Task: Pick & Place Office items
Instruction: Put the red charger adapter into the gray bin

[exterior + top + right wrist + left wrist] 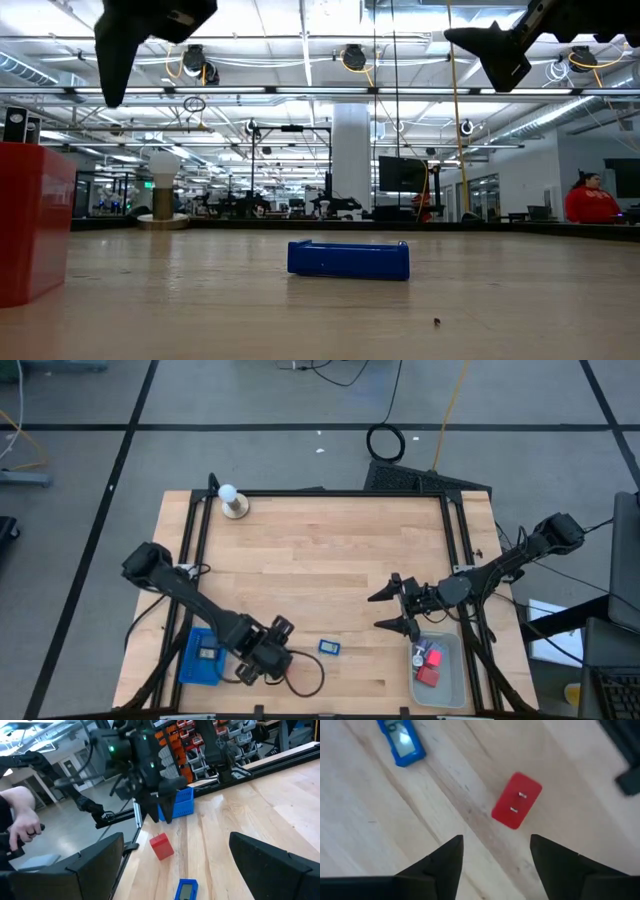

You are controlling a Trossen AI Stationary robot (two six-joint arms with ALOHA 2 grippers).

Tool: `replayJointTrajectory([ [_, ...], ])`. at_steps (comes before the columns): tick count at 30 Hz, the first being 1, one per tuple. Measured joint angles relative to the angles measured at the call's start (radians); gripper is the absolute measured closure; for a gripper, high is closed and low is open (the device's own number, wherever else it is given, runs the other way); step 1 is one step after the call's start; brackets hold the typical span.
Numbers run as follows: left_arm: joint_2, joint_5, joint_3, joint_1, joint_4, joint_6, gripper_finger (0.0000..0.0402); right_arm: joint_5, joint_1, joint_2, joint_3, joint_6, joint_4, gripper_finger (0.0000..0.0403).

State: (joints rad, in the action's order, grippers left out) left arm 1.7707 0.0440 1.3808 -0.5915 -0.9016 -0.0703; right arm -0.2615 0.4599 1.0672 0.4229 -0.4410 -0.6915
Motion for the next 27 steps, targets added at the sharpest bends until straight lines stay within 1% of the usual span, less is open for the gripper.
replayJointTrajectory([
  [6,0.051,0.009,0.0,-0.012,-0.025,-0.077,0.0134,-0.002,0.0,0.0,0.0,0.006,-0.011,0.0046],
  [11,0.088,0.02,0.0,-0.015,-0.028,-0.139,0.0115,-0.006,0.0,0.0,0.0,0.007,-0.017,0.0046],
  [16,0.127,0.047,0.0,-0.015,-0.024,-0.204,0.011,-0.052,0.0,0.0,0.0,0.007,-0.015,0.0046],
  [19,0.154,0.047,0.0,-0.015,-0.014,-0.229,0.011,-0.055,0.0,0.0,0.0,0.007,-0.016,0.0046],
  [24,0.188,0.033,0.0,-0.013,0.032,-0.245,0.011,-0.055,0.0,0.0,0.0,0.007,-0.025,0.0046],
  [27,0.19,0.004,0.0,-0.013,0.063,-0.25,0.011,-0.055,0.0,0.0,0.0,0.007,-0.035,0.0046],
])
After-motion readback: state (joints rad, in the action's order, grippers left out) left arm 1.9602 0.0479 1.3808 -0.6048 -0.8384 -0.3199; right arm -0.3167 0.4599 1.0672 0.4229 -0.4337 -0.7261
